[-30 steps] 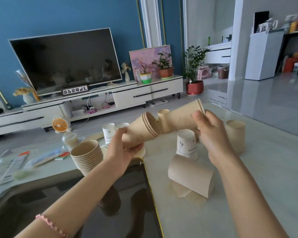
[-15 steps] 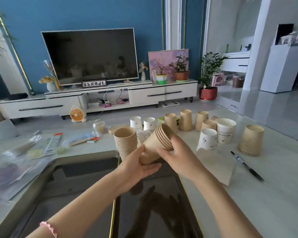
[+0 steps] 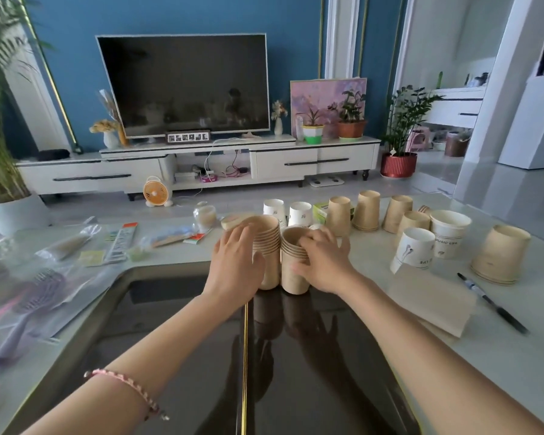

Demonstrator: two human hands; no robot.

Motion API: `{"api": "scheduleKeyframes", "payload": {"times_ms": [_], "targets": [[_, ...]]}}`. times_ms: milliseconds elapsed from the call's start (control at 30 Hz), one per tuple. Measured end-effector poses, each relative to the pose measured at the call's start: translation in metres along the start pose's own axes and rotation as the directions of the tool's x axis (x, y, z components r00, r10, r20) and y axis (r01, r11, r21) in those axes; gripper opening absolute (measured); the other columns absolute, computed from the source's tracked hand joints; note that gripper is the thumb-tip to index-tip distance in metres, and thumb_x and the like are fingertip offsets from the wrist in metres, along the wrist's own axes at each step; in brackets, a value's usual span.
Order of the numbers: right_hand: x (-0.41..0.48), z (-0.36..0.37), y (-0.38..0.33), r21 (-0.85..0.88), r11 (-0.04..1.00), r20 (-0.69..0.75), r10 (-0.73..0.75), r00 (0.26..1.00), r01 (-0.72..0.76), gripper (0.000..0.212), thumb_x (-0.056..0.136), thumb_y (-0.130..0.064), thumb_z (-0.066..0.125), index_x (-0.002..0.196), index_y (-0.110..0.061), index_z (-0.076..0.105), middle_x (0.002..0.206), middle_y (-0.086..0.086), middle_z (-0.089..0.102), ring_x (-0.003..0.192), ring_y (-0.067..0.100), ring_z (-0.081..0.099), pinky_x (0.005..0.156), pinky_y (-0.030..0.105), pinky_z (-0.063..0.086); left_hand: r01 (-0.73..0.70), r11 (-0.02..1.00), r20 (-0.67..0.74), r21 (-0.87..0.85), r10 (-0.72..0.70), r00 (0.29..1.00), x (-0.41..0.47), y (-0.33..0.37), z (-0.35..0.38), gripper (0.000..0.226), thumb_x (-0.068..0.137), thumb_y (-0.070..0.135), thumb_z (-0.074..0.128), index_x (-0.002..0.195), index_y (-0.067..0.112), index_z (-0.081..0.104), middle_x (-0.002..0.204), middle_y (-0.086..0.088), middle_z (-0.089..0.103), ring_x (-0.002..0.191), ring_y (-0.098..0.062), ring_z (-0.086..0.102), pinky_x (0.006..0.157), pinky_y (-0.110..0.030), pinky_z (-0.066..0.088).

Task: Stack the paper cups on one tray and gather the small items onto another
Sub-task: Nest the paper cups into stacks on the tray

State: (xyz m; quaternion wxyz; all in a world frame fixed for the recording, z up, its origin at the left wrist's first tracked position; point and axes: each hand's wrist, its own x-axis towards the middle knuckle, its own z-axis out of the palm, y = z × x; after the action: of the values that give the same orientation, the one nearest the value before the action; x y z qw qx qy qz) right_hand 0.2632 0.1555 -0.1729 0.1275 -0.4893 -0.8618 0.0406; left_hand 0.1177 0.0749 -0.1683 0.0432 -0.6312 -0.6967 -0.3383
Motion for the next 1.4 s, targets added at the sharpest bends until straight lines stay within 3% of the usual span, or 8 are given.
{"api": "scheduleKeyframes", "payload": {"times_ms": [167,333,500,633,800,1000,1200,1400], "targets": [[-0.009,0.004,0.008,0.13,0.99,-0.135,-0.041,0.99,0.058,0.054,0.082,-0.041,0.06,0.128,-0.024,0.039,0.15,0.002,0.007,0.143,0.024,0.003,0.114,0.045,0.001,-0.083,0.992,-0.039,0.1,0.088,0.995,0.002,0.005,0.006,0.048,0.084,0.024,0.037,0.13,0.014,0.048,0.135,-0.005,0.05,0.13,-0.026,0.038,0.108,-0.031,0.022],[-0.011,-0.014,0.031,0.37,0.927,-0.173,0.004,0.985,0.062,0.057,0.084,-0.042,0.062,0.133,-0.023,0.04,0.145,0.001,0.022,0.14,0.02,0.015,0.116,0.038,0.014,-0.247,0.959,-0.091,0.138,0.261,0.961,0.012,0.018,0.011,0.051,0.085,0.034,0.033,0.123,0.006,0.052,0.132,-0.015,0.052,0.129,-0.032,0.042,0.11,-0.042,0.026],[0.026,-0.054,0.111,0.46,0.878,-0.393,0.338,0.855,-0.136,0.04,0.085,-0.015,0.059,0.124,-0.008,0.05,0.132,0.015,0.046,0.124,0.027,0.042,0.099,0.034,0.034,-0.386,0.922,-0.092,-0.015,0.383,0.919,0.033,0.08,0.027,0.033,0.089,0.017,0.046,0.12,0.007,0.054,0.126,-0.009,0.055,0.118,-0.027,0.047,0.097,-0.034,0.04],[0.042,-0.069,0.185,0.257,0.887,-0.284,0.449,0.847,-0.384,0.047,0.087,-0.012,0.053,0.133,-0.014,0.041,0.134,0.014,0.049,0.121,0.033,0.046,0.096,0.039,0.038,-0.316,0.943,0.247,0.099,0.285,0.926,0.081,0.131,0.061,0.041,0.09,0.015,0.043,0.131,0.01,0.041,0.136,-0.008,0.042,0.128,-0.026,0.034,0.1,-0.035,0.034],[0.064,-0.07,0.218,-0.225,0.893,0.002,0.401,0.916,-0.391,0.054,0.09,-0.032,0.047,0.14,-0.021,0.031,0.142,0.016,0.039,0.133,0.034,0.03,0.106,0.044,0.025,-0.199,0.94,0.393,0.278,0.078,0.916,0.162,0.151,0.1,0.047,0.088,0.015,0.047,0.133,0.01,0.037,0.136,-0.012,0.038,0.129,-0.03,0.031,0.095,-0.039,0.037],[0.073,-0.076,0.222,-0.231,0.893,0.281,0.441,0.852,-0.386,0.054,0.092,-0.029,0.049,0.142,-0.018,0.032,0.148,0.016,0.027,0.14,0.037,0.012,0.113,0.049,0.017,-0.16,0.864,0.474,0.477,-0.1,0.875,0.225,0.126,0.142,0.058,0.087,0.033,0.057,0.133,0.007,0.035,0.134,-0.016,0.04,0.125,-0.032,0.036,0.098,-0.041,0.038],[0.085,-0.073,0.234,0.095,0.946,0.096,0.3,0.949,-0.309,0.048,0.074,-0.029,0.068,0.114,-0.015,0.044,0.111,0.004,0.05,0.105,0.025,0.047,0.083,0.034,0.034,-0.111,0.873,0.53,0.476,-0.184,0.828,0.235,0.109,0.181,0.069,0.084,0.047,0.057,0.137,0.009,0.034,0.134,-0.012,0.046,0.124,-0.03,0.042,0.098,-0.037,0.038],[0.075,-0.096,0.233,0.596,0.794,-0.095,0.219,0.971,-0.121,0.054,0.073,-0.018,0.072,0.12,-0.018,0.047,0.113,0.0,0.051,0.097,0.016,0.05,0.066,0.022,0.041,-0.098,0.915,0.434,0.39,-0.089,0.897,0.228,0.111,0.191,0.062,0.083,0.038,0.061,0.131,0.009,0.035,0.128,-0.015,0.046,0.119,-0.034,0.042,0.091,-0.042,0.043]]}}
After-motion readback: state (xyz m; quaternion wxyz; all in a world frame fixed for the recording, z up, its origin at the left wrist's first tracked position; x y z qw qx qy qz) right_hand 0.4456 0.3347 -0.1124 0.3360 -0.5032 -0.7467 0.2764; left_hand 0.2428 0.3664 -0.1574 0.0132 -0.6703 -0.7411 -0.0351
